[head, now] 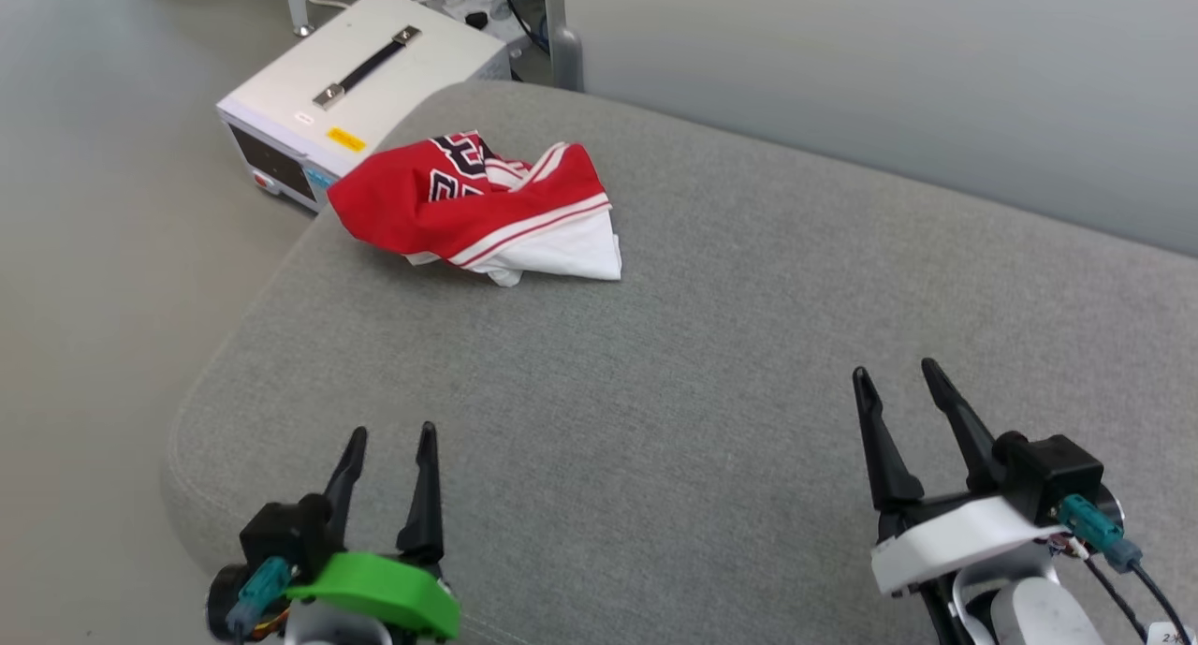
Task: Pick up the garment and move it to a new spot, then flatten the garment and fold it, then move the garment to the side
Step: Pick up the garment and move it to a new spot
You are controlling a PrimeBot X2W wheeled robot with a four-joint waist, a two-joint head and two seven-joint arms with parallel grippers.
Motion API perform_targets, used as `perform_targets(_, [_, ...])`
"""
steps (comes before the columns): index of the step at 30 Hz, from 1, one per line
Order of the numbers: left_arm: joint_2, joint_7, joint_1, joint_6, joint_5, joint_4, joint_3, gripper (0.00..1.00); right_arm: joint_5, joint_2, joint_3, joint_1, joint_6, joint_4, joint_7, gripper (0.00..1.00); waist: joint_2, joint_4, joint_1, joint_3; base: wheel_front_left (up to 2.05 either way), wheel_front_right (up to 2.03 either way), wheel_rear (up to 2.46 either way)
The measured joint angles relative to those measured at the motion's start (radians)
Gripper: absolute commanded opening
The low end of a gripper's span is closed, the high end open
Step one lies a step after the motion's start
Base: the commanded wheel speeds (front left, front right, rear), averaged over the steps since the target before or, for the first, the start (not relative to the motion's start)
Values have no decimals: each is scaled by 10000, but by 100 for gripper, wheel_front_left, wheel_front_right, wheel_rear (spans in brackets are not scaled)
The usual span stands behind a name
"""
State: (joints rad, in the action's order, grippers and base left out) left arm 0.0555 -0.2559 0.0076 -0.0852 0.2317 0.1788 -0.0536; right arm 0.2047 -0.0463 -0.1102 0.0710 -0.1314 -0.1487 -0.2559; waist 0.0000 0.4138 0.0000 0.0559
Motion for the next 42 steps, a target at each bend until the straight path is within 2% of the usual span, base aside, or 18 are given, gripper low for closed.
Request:
perform_targets(1, [0, -2, -119, -48, 324, 167, -96, 100, 12, -2, 23, 55, 0, 25, 0, 100, 0, -31, 0, 100, 0, 0, 0])
perform_targets(5, [65, 146, -1314, -255, 466, 1177, -437, 100, -272, -4, -58, 504, 0, 238, 0, 100, 0, -205, 1, 657, 0, 0, 0])
perform_targets(9, [721, 1292, -2962, -355, 805, 1806, -713, 100, -487, 0, -150, 936, 0, 495, -6, 100, 0, -458, 1, 1259, 0, 0, 0])
perform_targets(19, [3818, 5093, -7287, -426, 3651, 2529, -2368, 100, -616, -207, -445, 1862, 0, 1177, -10, 100, 0, -1469, 2, 3020, 0, 0, 0])
perform_targets(23, [4612, 6506, -8270, -426, 4381, 3149, -2777, 100, -617, -217, -527, 1993, 0, 1241, -12, 100, 0, -1909, 2, 3580, 0, 0, 0])
perform_targets(30, [5442, 8571, -8893, -426, 5565, 4111, -3545, 100, -617, -213, -543, 2034, 0, 1271, -12, 100, 0, -2726, 2, 4323, 0, 0, 0])
perform_targets(36, [5756, 8844, -8930, -426, 6100, 4544, -3885, 100, -617, -205, -541, 2034, 0, 1277, -12, 100, 1, -3165, 1, 4697, 0, 0, 0])
perform_targets(37, [5768, 8836, -8940, -426, 6247, 4592, -3877, 95, -619, -201, -541, 2034, 0, 1273, -12, 100, 1, -3208, 1, 4724, 0, 0, 0])
perform_targets(38, [5776, 8790, -8949, -426, 6330, 4608, -3881, 0, -619, -201, -531, 2034, 0, 1264, -10, 100, 1, -3228, 1, 4731, 0, 0, 0])
perform_targets(42, [5689, 8180, -8938, -426, 6556, 4658, -3952, 0, -696, -194, -510, 2033, 0, 1216, -10, 100, 1, -3216, 1, 4603, 0, 0, 0])
